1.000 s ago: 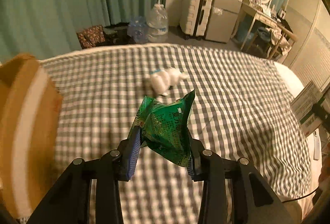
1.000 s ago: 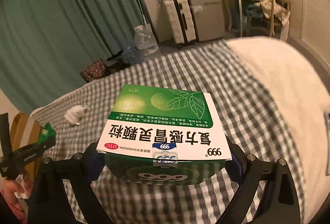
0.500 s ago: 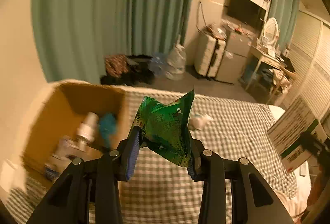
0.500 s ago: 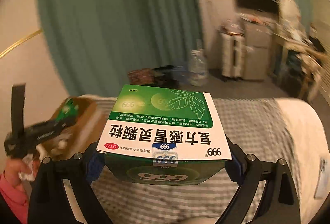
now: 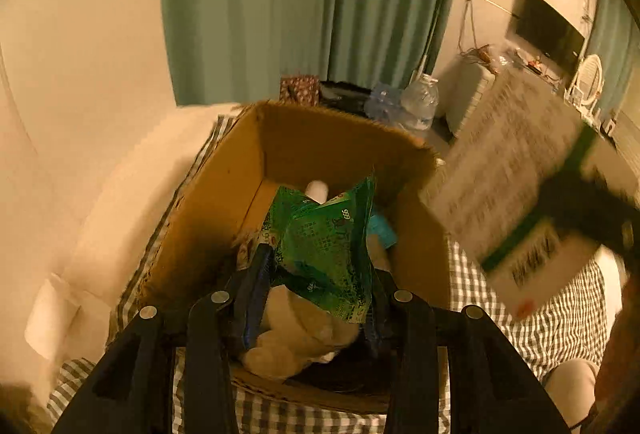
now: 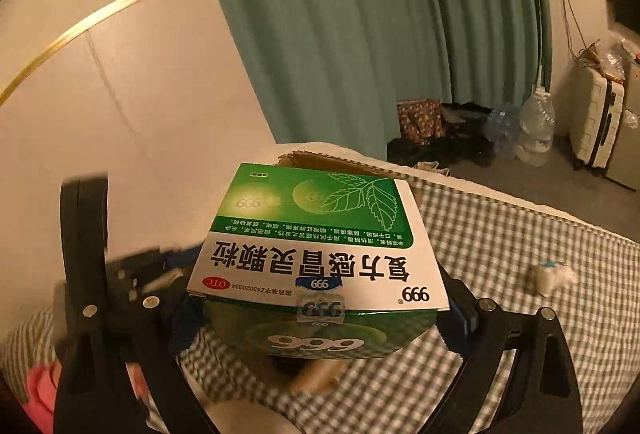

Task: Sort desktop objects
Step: 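Carry the snack bag and medicine box into the cardboard box and release both, then return to the bed and grasp the white figurine with the left tool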

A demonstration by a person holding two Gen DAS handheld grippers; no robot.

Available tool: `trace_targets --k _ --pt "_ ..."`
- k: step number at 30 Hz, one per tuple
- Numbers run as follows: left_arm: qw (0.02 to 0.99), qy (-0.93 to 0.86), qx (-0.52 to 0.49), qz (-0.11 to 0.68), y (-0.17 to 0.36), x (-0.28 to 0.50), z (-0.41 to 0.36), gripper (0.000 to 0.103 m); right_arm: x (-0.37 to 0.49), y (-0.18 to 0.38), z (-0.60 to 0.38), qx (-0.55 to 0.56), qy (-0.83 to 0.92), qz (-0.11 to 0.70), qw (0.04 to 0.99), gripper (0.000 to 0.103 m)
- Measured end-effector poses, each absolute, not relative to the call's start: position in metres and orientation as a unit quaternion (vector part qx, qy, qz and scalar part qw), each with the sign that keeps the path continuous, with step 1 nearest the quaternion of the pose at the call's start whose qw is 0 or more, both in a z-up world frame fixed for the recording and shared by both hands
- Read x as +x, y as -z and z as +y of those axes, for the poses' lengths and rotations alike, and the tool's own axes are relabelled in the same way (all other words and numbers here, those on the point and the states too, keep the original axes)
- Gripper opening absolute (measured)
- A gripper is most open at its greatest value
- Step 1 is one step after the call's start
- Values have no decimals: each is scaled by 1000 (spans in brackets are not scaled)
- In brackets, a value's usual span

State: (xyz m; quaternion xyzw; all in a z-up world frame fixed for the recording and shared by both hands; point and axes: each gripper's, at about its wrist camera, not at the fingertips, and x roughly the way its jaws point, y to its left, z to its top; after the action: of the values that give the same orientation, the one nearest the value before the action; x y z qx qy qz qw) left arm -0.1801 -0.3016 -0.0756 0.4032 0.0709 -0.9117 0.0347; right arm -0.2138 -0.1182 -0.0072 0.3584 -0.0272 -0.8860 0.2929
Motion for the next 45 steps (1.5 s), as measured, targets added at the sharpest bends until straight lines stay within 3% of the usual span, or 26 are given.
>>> trace_targets --k 3,5,6,7,9,14,18,25,31,45 --pt "34 912 404 68 83 -183 -307 46 -237 17 -140 369 885 -29 284 95" --pt "32 912 403 65 86 -184 -309 70 -247 22 -143 370 885 -42 278 95" --pt "40 913 402 62 86 -184 -310 93 -255 24 -144 372 885 -51 276 95" --pt "50 914 397 59 85 -181 -312 103 -262 25 -146 373 885 -61 272 96" --pt "71 920 383 49 80 -180 -305 103 -272 25 -144 375 889 -71 254 101" --pt "75 922 377 51 70 -165 -300 103 -260 8 -140 337 905 -76 248 101" --pt "67 931 357 45 48 -148 -281 103 -223 -12 -122 305 925 -37 224 101" --pt "32 952 302 26 -2 -121 -204 103 -157 -54 -56 236 959 32 156 103" --pt "4 961 274 25 -23 -98 -133 103 -103 -84 30 223 970 -1 96 103" --pt "-39 950 306 -51 28 -118 -12 103 -85 -7 158 283 958 -51 -4 103"
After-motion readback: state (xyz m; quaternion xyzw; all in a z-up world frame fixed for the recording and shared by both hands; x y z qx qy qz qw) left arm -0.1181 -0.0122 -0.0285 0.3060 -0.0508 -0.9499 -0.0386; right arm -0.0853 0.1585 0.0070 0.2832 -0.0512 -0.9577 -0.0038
